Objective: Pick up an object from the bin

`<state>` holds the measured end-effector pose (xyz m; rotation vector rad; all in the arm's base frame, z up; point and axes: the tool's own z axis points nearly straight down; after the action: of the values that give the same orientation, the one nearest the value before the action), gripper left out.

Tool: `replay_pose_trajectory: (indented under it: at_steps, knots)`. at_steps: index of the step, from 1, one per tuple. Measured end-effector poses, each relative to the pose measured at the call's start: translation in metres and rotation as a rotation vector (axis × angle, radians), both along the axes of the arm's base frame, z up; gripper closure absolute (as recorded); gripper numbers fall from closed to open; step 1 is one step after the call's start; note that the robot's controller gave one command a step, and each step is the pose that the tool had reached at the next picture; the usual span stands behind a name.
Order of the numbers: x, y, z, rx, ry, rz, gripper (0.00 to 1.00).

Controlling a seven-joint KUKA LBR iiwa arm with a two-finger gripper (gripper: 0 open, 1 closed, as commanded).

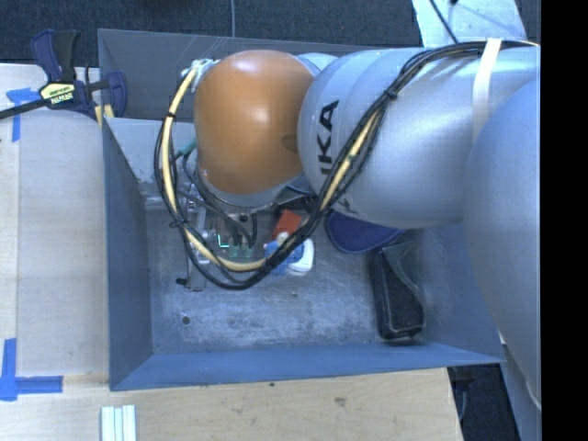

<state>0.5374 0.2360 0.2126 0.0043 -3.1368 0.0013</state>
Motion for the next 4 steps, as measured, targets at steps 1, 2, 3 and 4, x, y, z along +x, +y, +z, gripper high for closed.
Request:
replay_pose_trajectory:
  at_steps: [1,2,3,4]
  knots:
    - [0.0021,-0.0012,0.0042,0.002,-0.007,-0.004,1.00]
    - [0.0021,-0.0012,0.0042,0.002,-0.007,-0.005,0.00]
    - [0.0022,-0.0014,0.0042,0.002,-0.007,-0.005,1.00]
    - [0.0022,-0.0013,0.0042,0.002,-0.007,-0.005,0.00]
